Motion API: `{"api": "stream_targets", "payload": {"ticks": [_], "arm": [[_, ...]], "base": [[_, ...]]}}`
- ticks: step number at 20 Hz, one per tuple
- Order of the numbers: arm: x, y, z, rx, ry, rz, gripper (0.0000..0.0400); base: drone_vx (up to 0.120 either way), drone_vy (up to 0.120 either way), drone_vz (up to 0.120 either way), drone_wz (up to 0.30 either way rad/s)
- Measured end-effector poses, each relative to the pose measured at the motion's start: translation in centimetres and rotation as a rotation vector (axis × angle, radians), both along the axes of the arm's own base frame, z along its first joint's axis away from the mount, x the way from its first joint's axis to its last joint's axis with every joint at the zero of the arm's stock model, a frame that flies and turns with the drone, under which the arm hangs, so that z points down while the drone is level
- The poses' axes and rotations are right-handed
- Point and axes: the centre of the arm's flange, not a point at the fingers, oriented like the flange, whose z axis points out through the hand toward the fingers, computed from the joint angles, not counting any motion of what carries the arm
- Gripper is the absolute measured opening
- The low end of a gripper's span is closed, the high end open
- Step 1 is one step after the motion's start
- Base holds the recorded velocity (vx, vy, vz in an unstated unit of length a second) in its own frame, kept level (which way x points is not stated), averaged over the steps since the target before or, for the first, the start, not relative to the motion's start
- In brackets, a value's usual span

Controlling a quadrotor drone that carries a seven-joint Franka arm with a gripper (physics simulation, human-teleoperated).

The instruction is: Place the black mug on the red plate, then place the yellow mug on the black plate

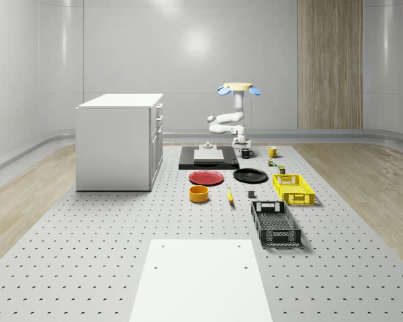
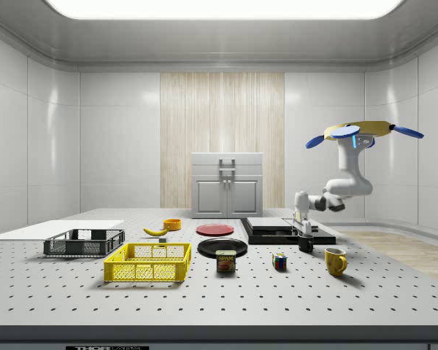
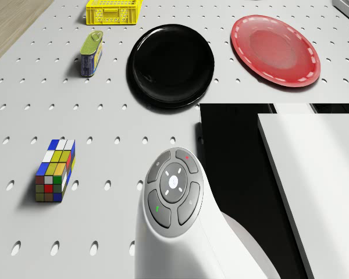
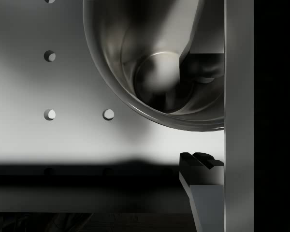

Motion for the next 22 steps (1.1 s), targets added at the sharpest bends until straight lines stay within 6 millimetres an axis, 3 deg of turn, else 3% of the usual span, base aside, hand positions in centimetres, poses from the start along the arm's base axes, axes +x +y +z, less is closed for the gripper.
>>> {"api": "stream_targets", "payload": {"ticks": [4,10,18,22], "arm": [[0.0,0.0,0.0,0.000,0.000,0.000,0.0136],[0.0,0.0,-1.1,0.000,0.000,0.000,0.0116],[0.0,0.0,-3.2,0.000,0.000,0.000,0.0111],[0.0,0.0,-3.6,0.000,0.000,0.000,0.0110]], "base": [[0.000,0.000,0.000,0.000],[0.000,0.000,0.007,0.000],[0.000,0.000,0.120,0.000],[0.110,-0.100,0.120,0.000]]}}
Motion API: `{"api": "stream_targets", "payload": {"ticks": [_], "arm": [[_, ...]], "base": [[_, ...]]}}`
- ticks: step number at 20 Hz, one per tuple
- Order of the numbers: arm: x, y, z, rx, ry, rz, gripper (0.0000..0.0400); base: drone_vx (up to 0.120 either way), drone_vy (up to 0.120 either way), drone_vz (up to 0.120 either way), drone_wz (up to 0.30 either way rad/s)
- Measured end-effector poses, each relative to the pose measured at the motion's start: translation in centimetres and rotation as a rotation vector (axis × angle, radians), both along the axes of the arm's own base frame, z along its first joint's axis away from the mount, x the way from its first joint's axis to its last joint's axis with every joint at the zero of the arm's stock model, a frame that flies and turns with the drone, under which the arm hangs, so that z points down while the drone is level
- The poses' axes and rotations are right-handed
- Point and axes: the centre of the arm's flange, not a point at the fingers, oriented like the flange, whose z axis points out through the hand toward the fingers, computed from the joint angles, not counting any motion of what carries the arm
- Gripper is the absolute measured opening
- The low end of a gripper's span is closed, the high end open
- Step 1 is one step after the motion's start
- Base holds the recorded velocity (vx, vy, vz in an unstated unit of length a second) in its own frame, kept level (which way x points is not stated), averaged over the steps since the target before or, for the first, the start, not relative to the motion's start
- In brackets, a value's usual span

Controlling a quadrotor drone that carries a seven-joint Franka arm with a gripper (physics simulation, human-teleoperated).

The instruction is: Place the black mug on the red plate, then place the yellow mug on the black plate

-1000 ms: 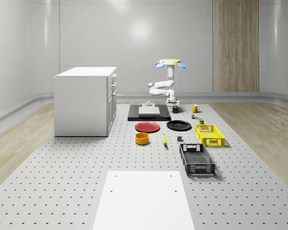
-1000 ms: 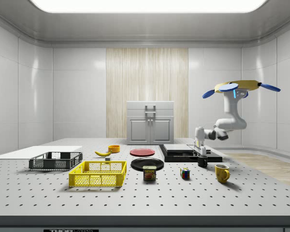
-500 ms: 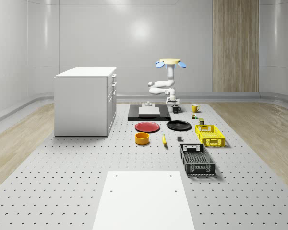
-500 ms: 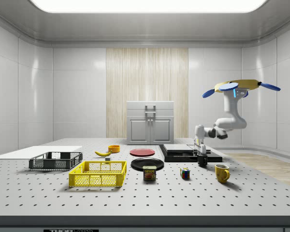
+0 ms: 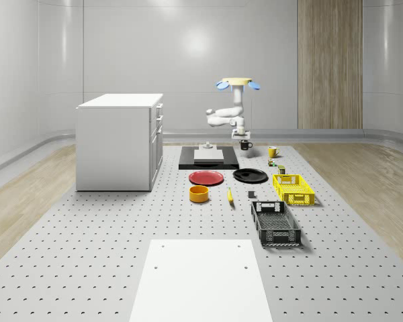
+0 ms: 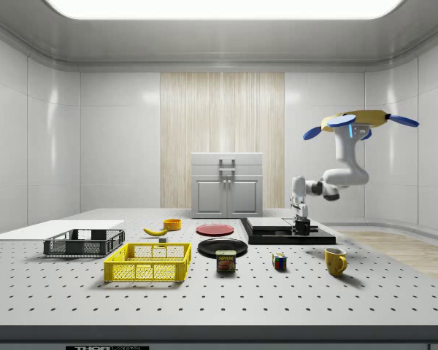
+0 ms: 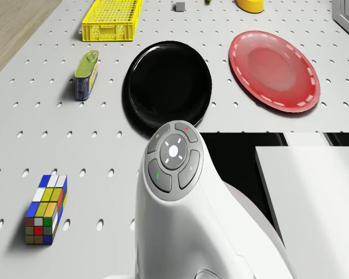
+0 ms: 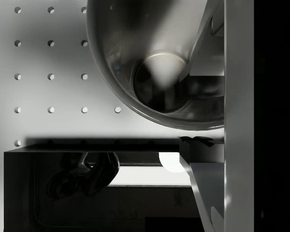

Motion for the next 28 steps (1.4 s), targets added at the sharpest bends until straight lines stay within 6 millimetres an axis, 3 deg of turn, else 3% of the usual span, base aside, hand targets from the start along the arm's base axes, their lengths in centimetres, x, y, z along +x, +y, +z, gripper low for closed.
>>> {"api": "stream_targets", "payload": {"ticks": [5,28], "arm": [[0.00,0.00,-0.16,0.000,0.000,0.000,0.0110],[0.00,0.00,-0.23,0.000,0.000,0.000,0.0110]], "base": [[0.120,-0.120,0.112,0.000],[0.120,-0.120,0.000,0.000]]}}
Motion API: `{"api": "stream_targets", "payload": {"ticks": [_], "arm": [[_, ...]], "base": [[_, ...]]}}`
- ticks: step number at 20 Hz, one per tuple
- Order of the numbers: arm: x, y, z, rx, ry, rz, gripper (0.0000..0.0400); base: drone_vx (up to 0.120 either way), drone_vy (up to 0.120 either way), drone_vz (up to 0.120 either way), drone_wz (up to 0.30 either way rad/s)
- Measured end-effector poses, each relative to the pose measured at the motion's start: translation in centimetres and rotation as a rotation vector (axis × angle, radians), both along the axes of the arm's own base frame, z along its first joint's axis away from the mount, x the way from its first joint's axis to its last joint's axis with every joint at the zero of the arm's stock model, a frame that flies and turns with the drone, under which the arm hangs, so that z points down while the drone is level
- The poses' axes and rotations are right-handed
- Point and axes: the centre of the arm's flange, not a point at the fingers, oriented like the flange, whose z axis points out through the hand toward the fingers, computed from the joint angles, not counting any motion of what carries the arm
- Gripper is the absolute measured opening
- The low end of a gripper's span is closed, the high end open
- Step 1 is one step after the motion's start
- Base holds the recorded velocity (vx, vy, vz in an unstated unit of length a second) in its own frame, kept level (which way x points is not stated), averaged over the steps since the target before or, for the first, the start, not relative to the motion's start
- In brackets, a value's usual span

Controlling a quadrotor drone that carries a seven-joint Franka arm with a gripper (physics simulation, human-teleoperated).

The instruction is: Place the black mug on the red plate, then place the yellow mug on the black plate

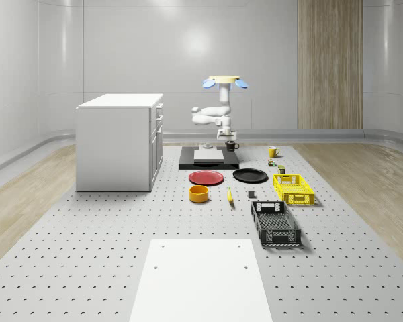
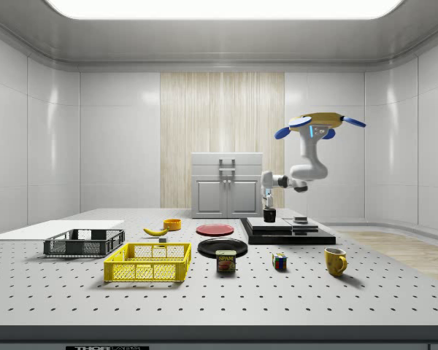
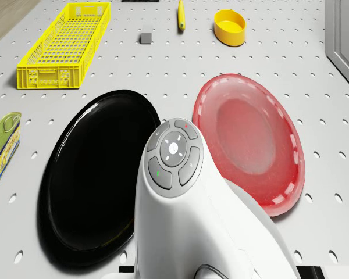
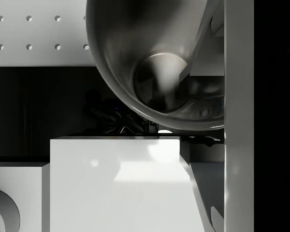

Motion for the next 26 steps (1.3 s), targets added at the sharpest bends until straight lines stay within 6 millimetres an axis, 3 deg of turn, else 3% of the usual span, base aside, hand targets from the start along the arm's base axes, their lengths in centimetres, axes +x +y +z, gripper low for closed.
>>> {"api": "stream_targets", "payload": {"ticks": [26], "arm": [[0.00,0.00,0.00,0.000,0.000,0.000,0.0110]], "base": [[0.120,-0.120,0.000,0.000]]}}
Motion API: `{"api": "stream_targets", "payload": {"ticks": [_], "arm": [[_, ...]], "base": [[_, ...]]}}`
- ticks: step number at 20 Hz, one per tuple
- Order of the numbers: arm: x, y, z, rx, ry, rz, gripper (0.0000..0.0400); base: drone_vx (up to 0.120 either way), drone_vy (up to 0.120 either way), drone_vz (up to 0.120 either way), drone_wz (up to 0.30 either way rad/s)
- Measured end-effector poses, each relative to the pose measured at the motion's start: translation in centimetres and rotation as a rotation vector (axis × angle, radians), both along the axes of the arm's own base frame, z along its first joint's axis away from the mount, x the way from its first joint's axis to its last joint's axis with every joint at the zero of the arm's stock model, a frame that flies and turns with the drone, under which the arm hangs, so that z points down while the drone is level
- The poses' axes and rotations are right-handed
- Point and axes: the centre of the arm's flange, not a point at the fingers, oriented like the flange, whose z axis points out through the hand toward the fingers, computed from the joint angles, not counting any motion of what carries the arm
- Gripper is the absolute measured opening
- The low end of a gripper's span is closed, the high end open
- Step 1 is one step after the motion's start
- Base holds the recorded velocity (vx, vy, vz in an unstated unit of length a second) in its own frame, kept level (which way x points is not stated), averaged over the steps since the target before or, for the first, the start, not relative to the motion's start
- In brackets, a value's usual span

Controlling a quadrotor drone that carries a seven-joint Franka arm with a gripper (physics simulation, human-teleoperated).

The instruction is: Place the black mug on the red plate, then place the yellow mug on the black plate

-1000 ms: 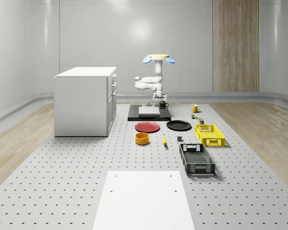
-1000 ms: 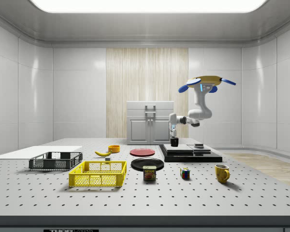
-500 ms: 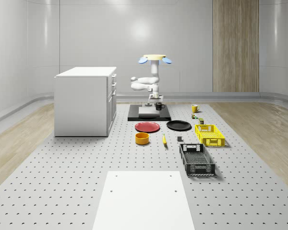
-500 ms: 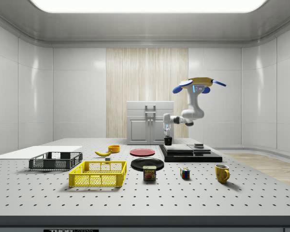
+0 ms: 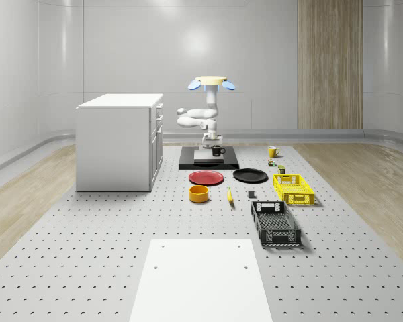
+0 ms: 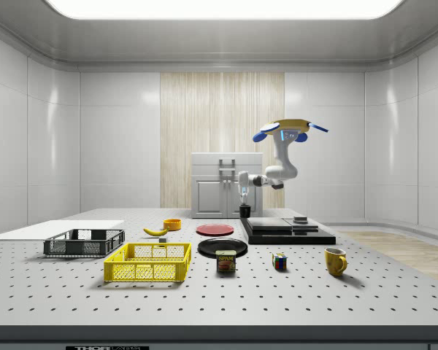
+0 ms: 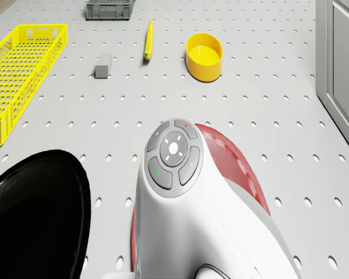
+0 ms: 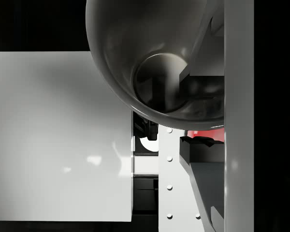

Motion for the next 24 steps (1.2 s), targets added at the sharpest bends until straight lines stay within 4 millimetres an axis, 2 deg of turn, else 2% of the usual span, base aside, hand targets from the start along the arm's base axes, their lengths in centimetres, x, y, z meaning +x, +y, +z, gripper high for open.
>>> {"api": "stream_targets", "payload": {"ticks": [3,24], "arm": [[0.00,0.00,0.00,0.000,0.000,0.000,0.0110],[0.00,0.00,0.00,0.000,0.000,0.000,0.0110]], "base": [[0.120,-0.107,0.000,0.000],[0.120,0.000,0.000,0.000]]}}
